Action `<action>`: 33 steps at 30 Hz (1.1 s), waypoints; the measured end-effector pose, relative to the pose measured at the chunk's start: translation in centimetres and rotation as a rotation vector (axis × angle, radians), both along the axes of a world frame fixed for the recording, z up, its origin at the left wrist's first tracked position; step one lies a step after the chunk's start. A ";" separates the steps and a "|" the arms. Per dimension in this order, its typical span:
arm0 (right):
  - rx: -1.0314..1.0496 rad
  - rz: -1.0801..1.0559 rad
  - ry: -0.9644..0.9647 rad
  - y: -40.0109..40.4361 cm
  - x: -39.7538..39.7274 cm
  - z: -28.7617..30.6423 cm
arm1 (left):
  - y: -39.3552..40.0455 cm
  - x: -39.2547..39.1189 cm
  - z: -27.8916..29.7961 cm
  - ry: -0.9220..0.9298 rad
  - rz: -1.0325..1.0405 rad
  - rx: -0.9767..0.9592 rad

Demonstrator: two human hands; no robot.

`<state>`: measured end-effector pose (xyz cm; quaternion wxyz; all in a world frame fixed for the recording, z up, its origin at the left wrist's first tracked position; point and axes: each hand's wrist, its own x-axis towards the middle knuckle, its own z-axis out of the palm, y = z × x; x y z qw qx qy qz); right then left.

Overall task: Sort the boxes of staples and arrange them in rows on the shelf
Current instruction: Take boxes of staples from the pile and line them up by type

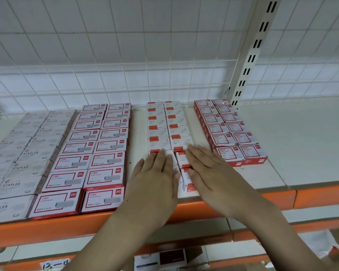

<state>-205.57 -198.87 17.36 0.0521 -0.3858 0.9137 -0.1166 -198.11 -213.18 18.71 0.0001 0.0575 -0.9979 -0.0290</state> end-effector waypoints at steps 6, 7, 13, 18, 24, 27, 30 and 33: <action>0.003 -0.013 -0.014 -0.1 0.7 -0.7 | -0.3 0.5 -0.2 -0.014 -0.017 0.018; 0.001 -0.013 -0.010 -0.3 0.9 -0.7 | -0.5 0.6 -0.2 -0.019 -0.023 0.018; 0.003 -0.031 -0.012 -0.8 1.0 -0.5 | -0.8 0.4 -0.1 -0.029 -0.042 0.043; 0.006 -0.041 -0.015 -1.1 0.9 -0.4 | -1.0 0.4 -0.3 -0.037 -0.044 0.061; 0.013 -0.045 0.001 -1.4 0.8 -0.6 | -1.1 0.0 -0.4 -0.049 -0.038 0.053; 0.012 -0.042 -0.002 -1.2 0.8 -0.6 | -1.1 0.1 -0.3 -0.054 -0.038 0.055; -0.002 -0.033 -0.004 -0.5 1.3 -0.4 | -0.9 1.1 -0.1 -0.026 -0.036 0.041; -0.006 -0.034 -0.009 0.4 2.2 -0.3 | -0.1 2.6 0.0 0.011 -0.074 0.012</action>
